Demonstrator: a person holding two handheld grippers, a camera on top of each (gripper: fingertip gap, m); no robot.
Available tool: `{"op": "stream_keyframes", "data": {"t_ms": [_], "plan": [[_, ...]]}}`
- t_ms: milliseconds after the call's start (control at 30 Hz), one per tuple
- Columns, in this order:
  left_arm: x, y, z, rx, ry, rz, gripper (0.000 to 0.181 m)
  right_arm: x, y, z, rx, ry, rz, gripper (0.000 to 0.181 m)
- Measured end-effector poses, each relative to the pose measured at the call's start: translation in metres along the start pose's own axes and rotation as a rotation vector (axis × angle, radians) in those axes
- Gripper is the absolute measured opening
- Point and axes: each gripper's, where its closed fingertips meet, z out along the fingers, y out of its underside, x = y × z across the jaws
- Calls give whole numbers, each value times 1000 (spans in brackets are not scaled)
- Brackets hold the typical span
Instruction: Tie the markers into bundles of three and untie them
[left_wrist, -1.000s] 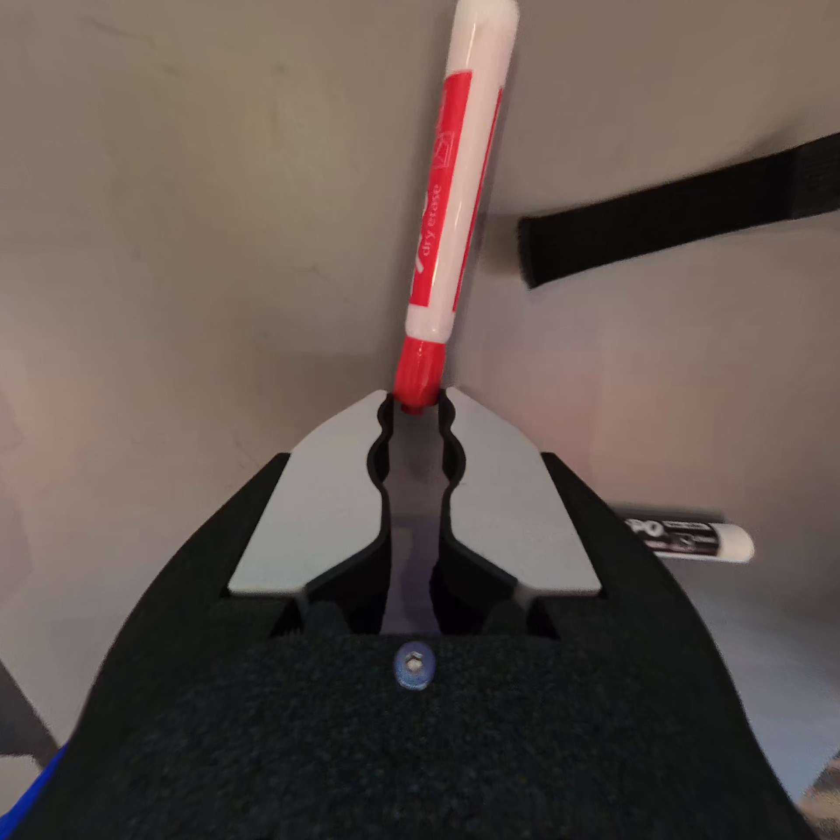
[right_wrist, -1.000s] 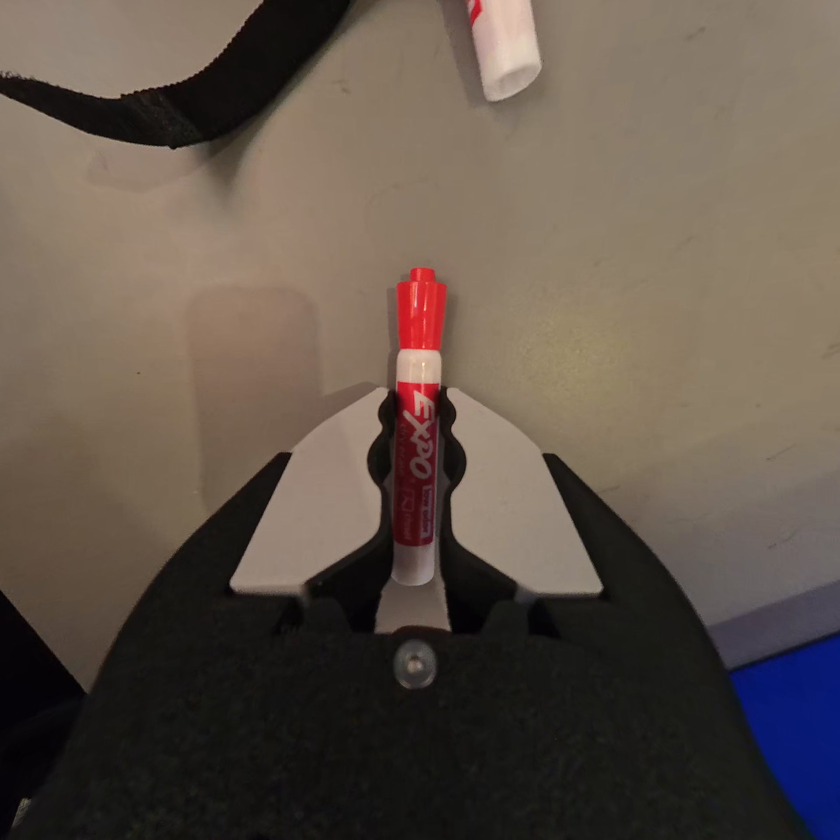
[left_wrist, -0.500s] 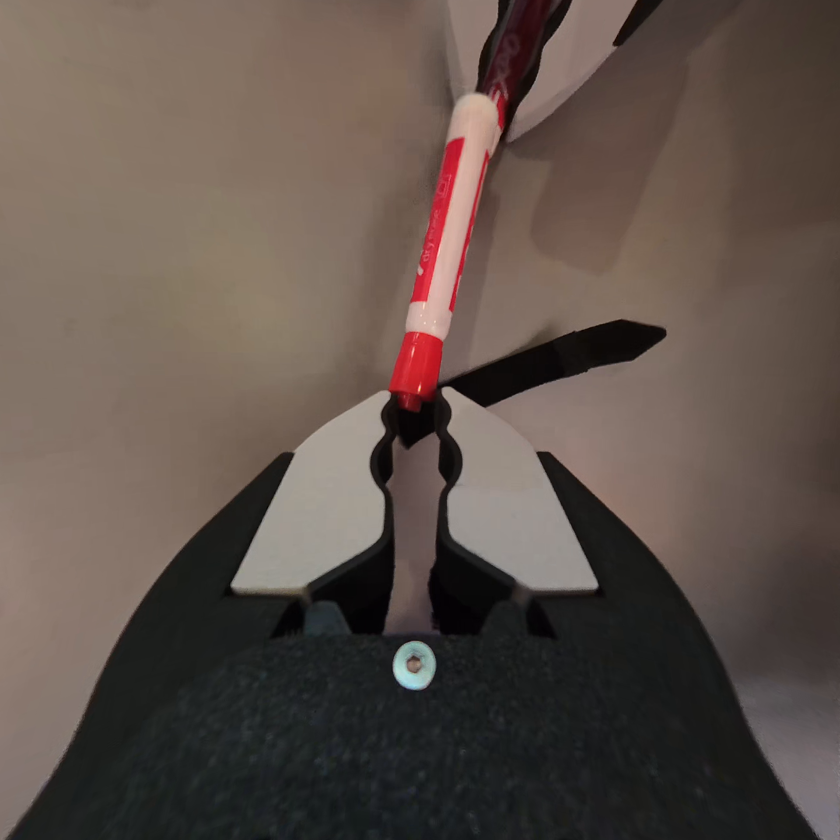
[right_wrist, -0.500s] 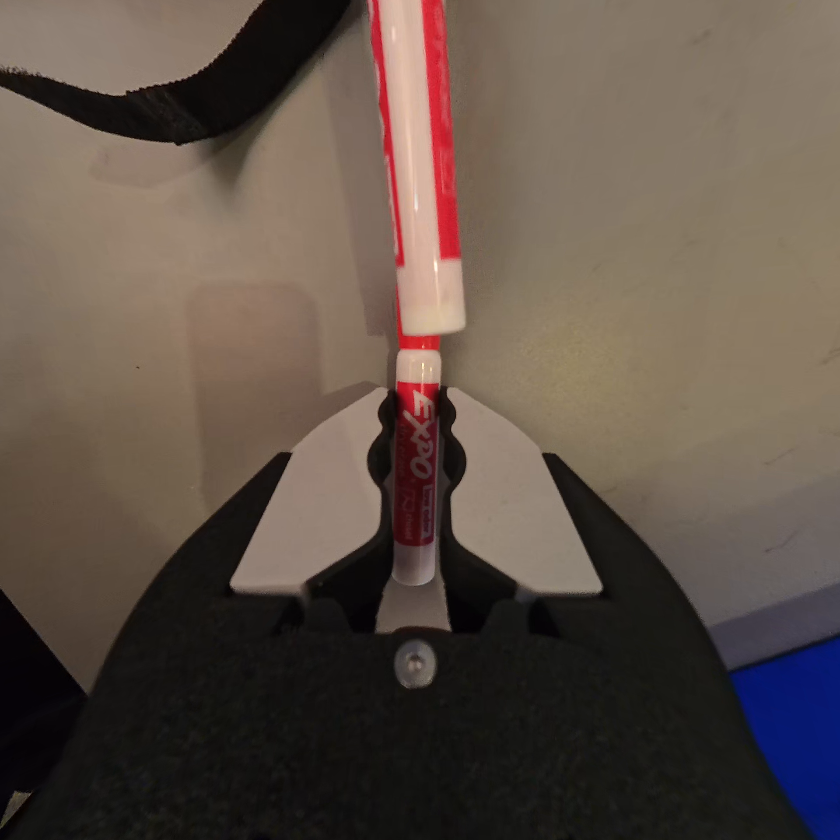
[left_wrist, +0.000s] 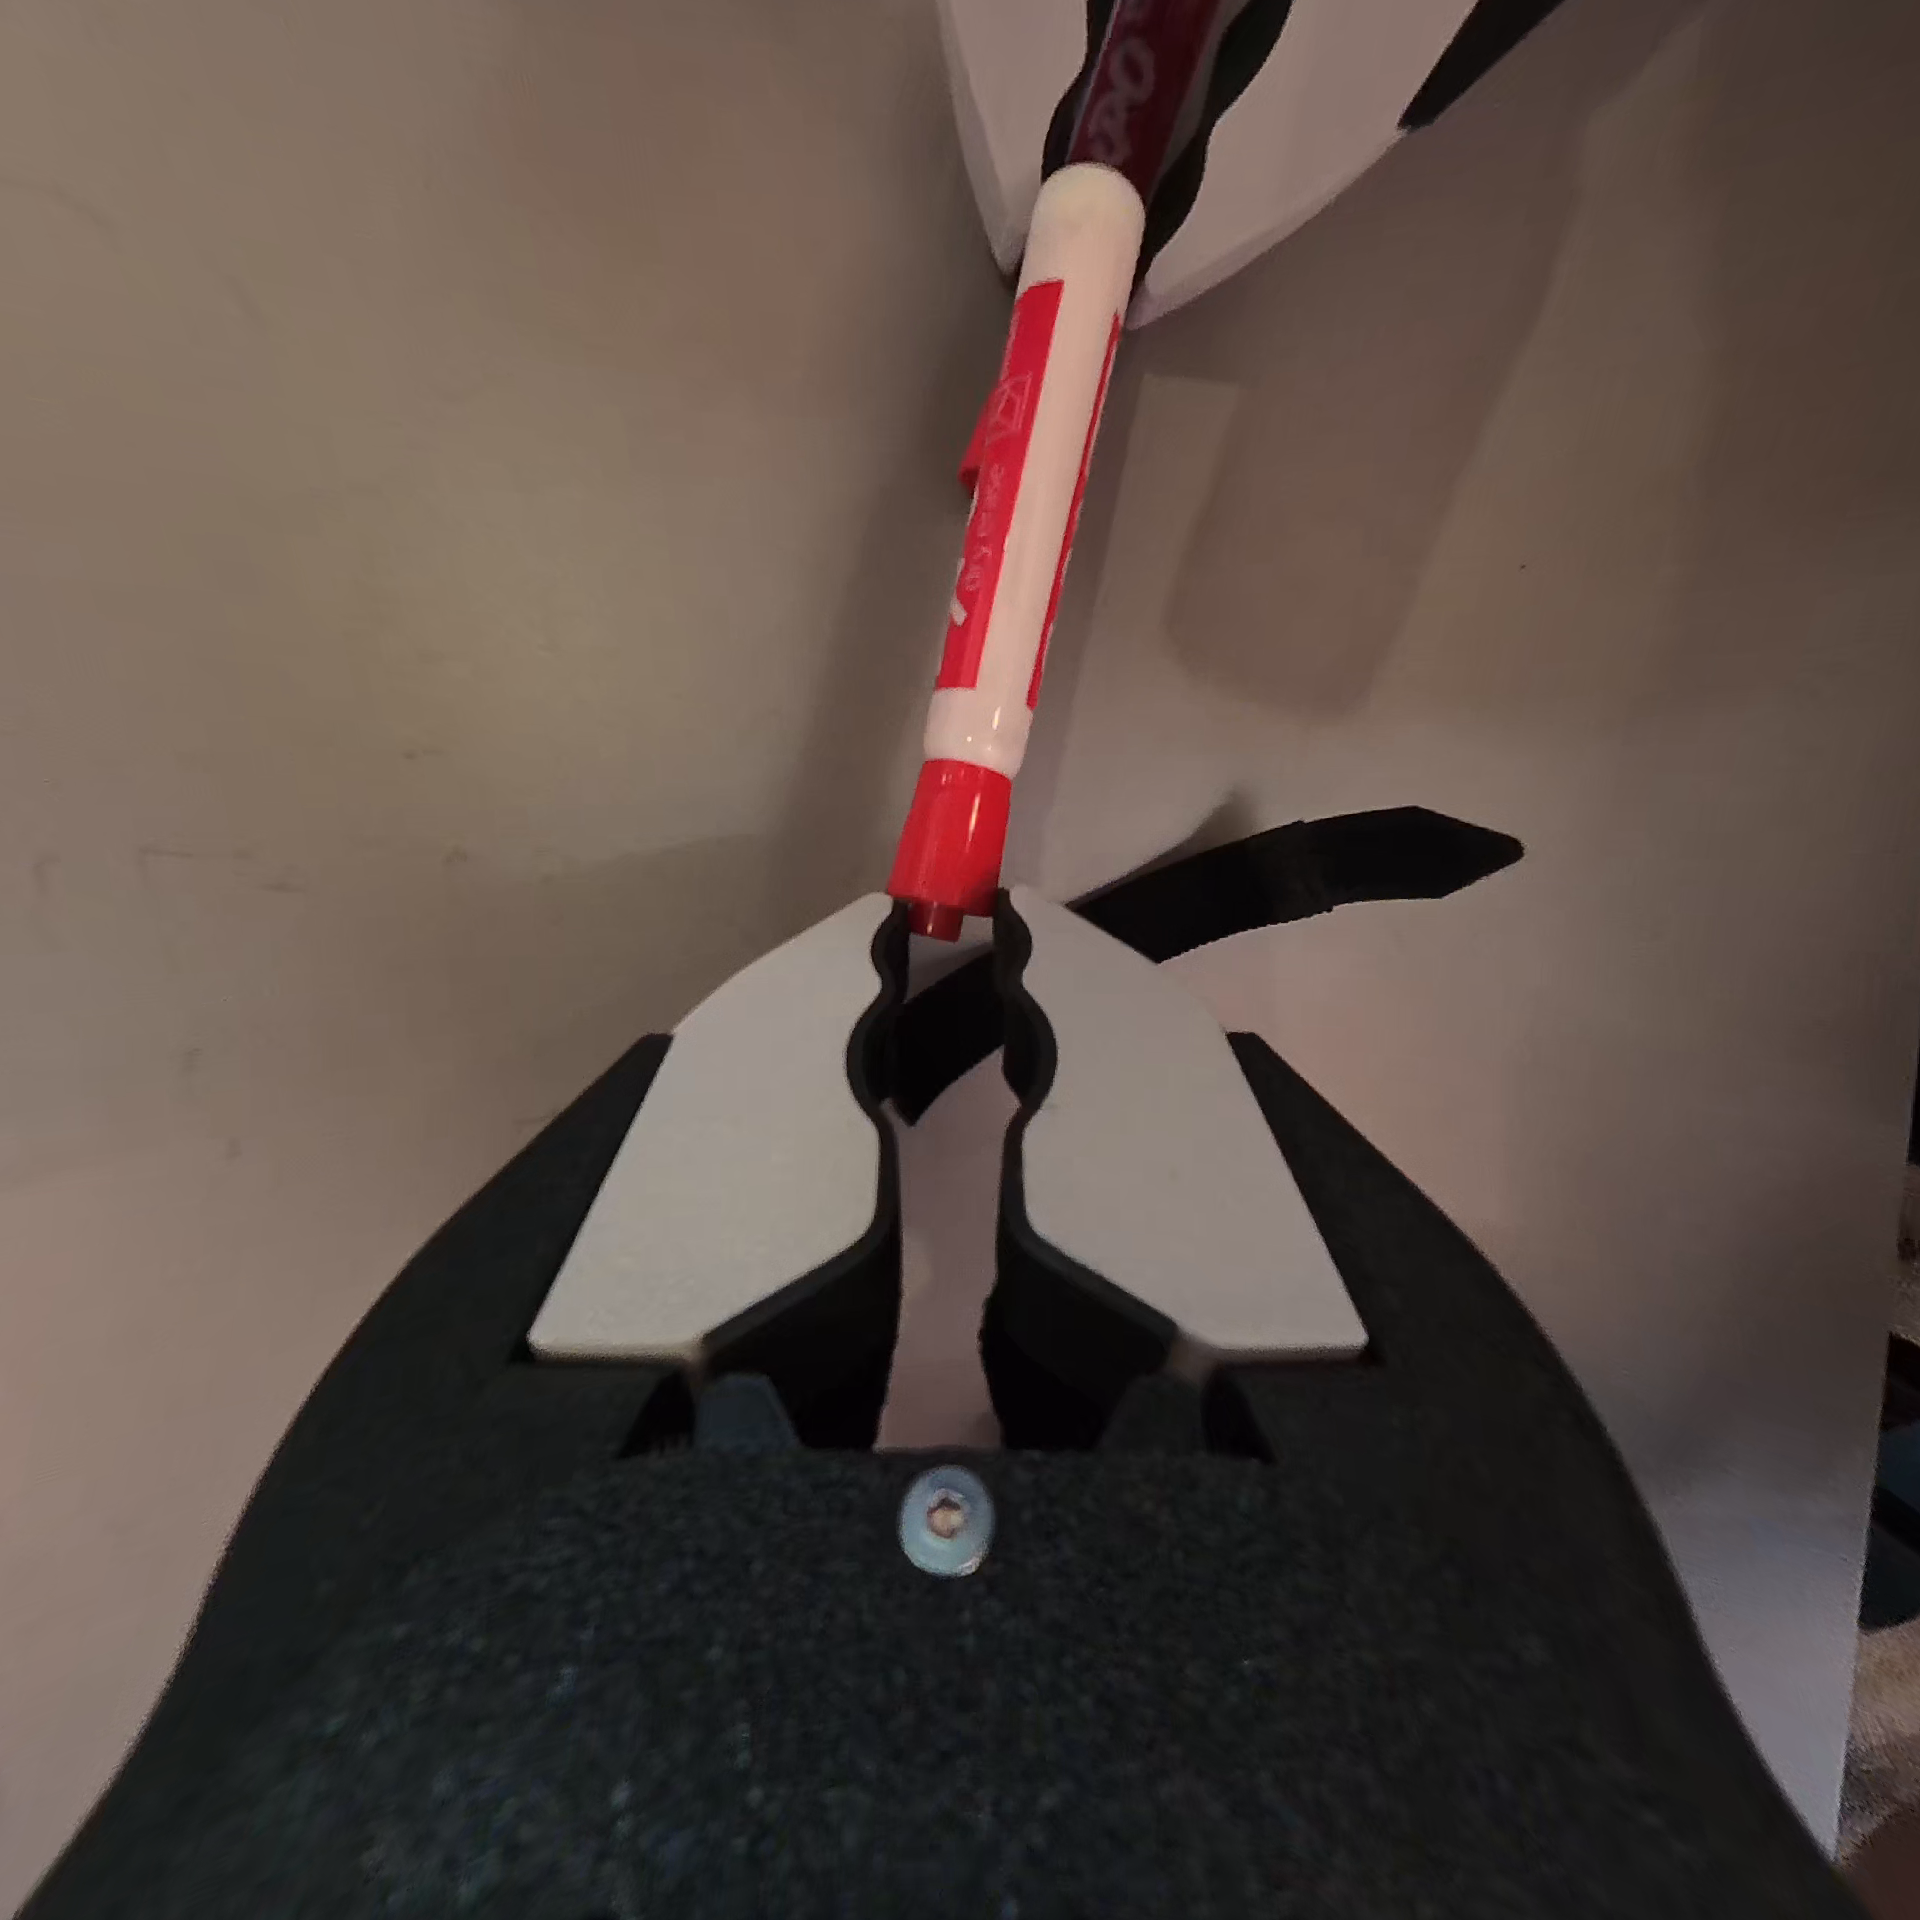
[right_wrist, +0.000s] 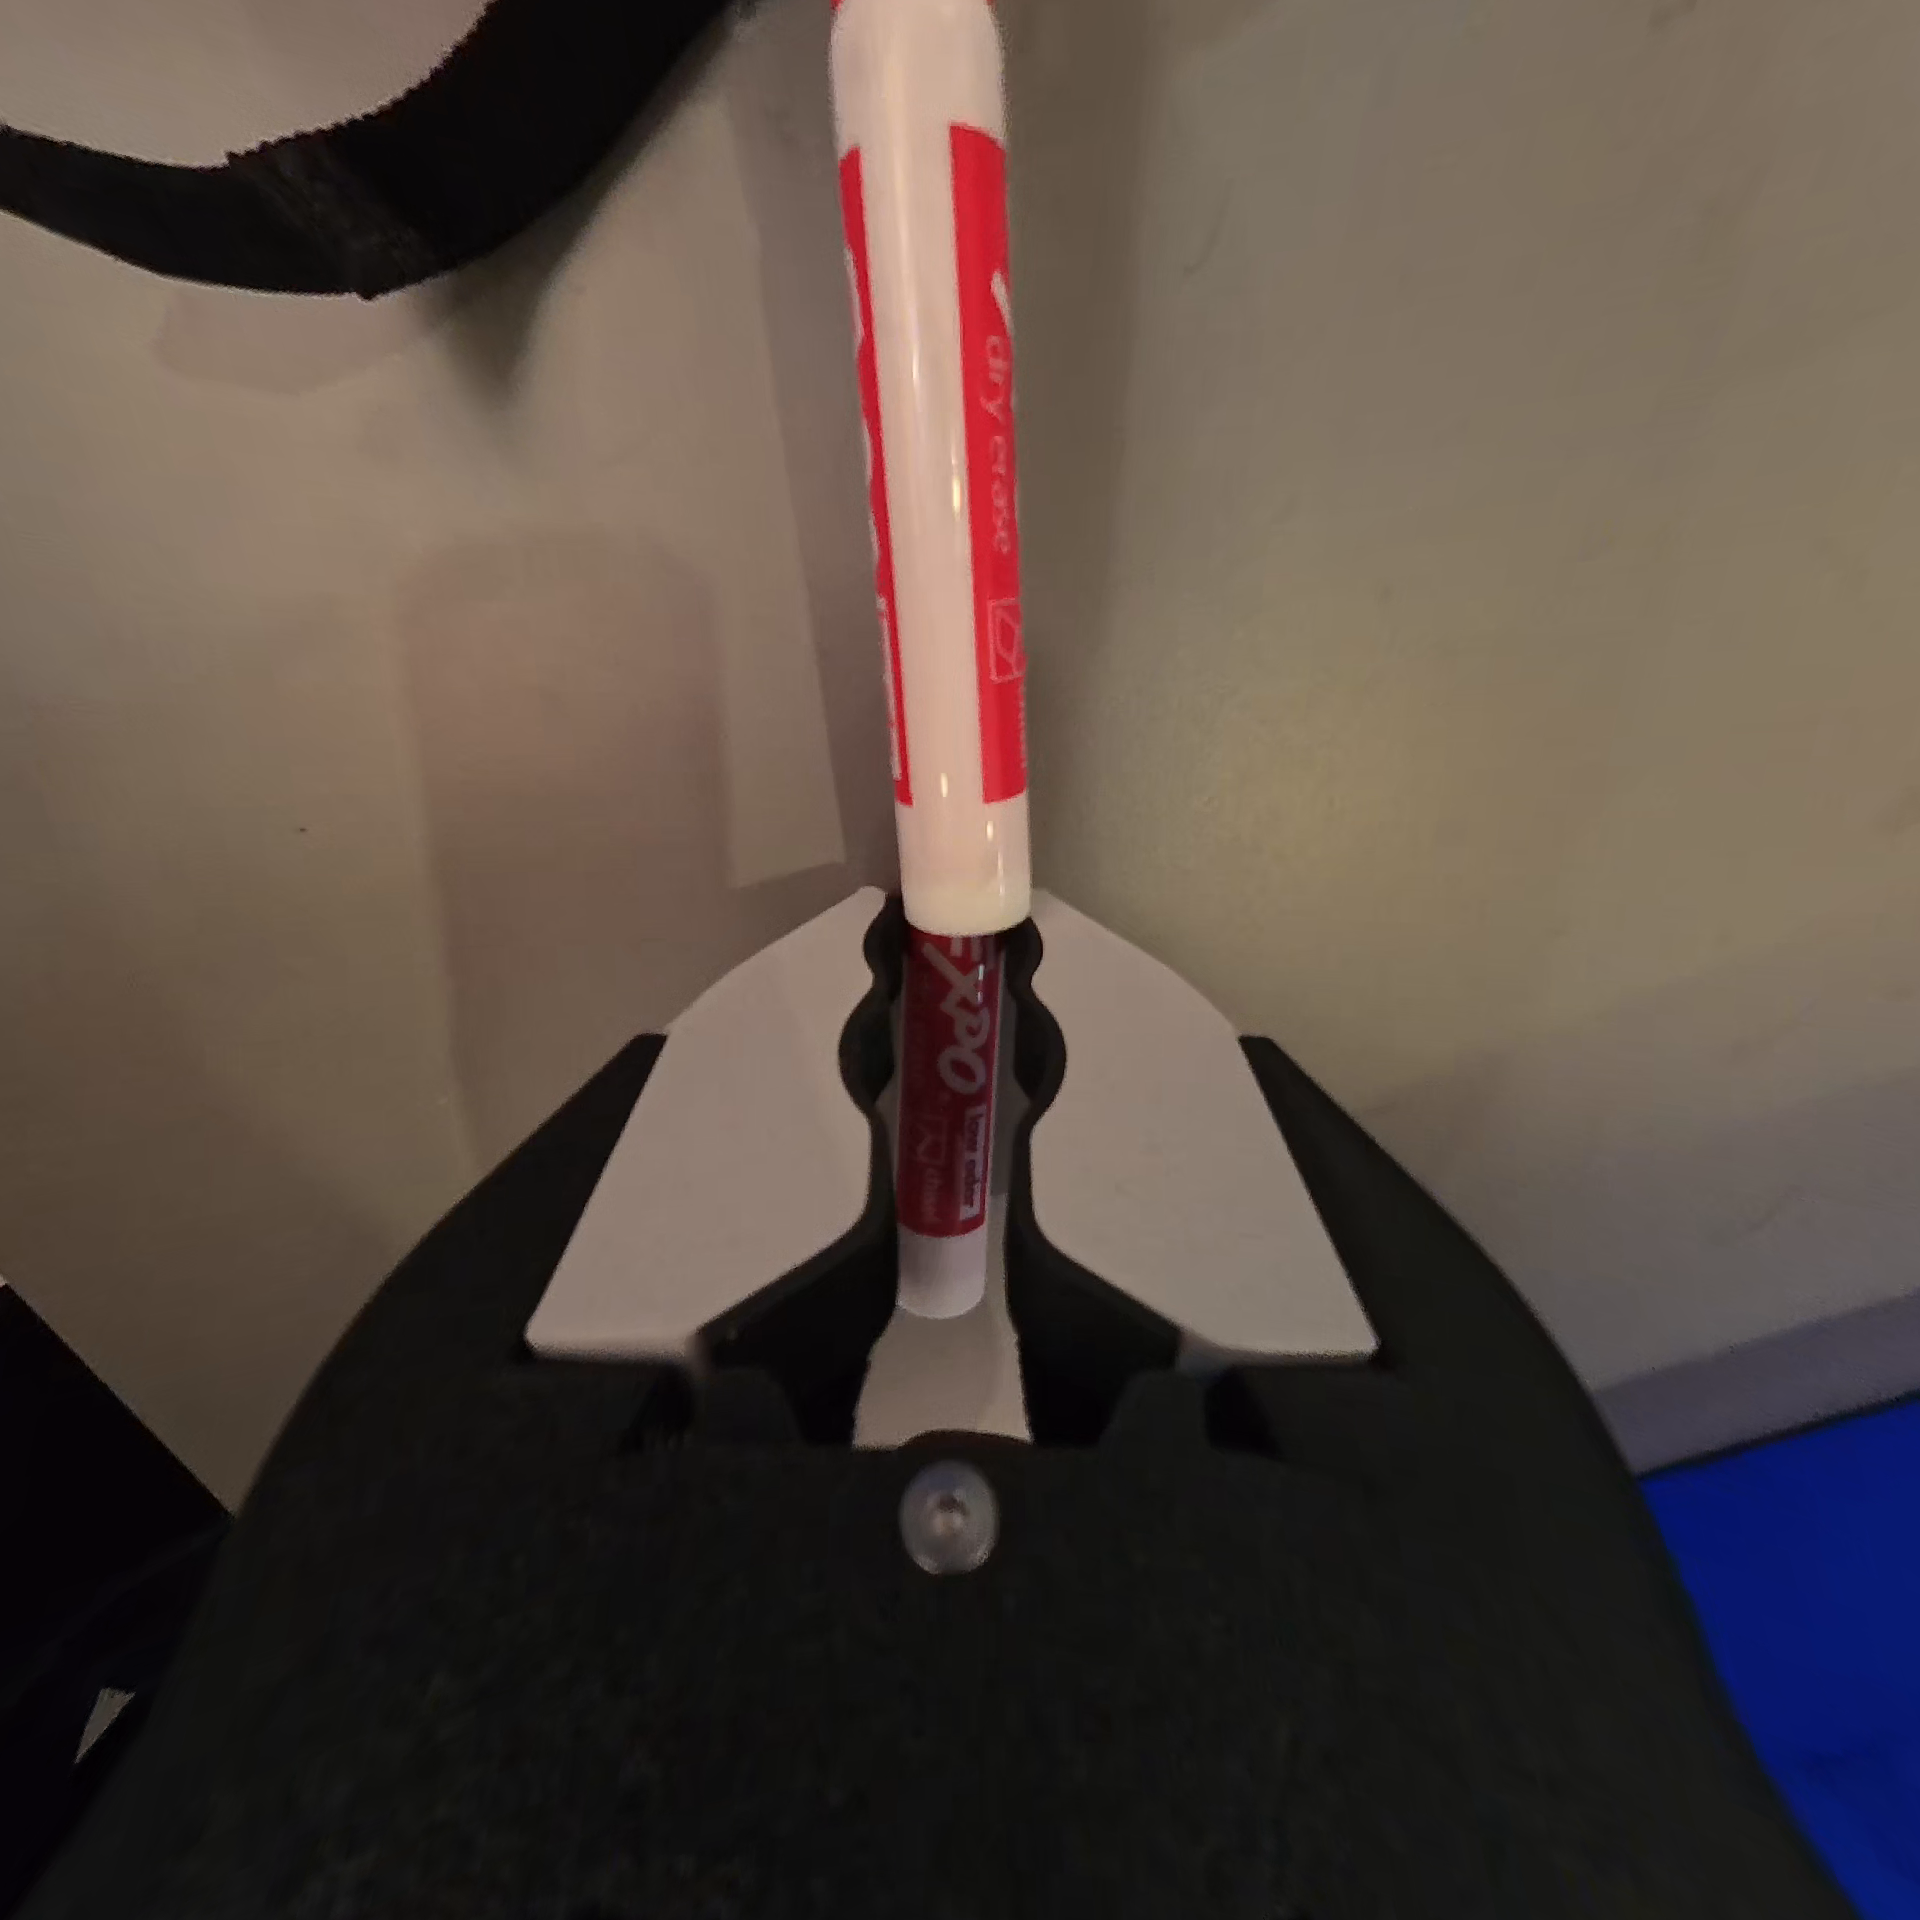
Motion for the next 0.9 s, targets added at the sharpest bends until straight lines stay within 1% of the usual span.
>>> {"op": "stream_keyframes", "data": {"t_ms": [200,400,500,700,900], "plan": [[2,-1,-3,28,5,-4,14,0,-2,0,0,-3,-9,19],[4,-4,2,52,36,-17,14,0,-2,1,18,-1,-5,20],[3,-8,5,42,45,-14,14,-1,-2,1,11,-4,-10,21],[2,-20,13,56,72,-11,15,0,-2,1,-6,-3,-8,20],[8,-37,31,91,163,-23,15,0,-3,1,-16,2,6,18]]}}
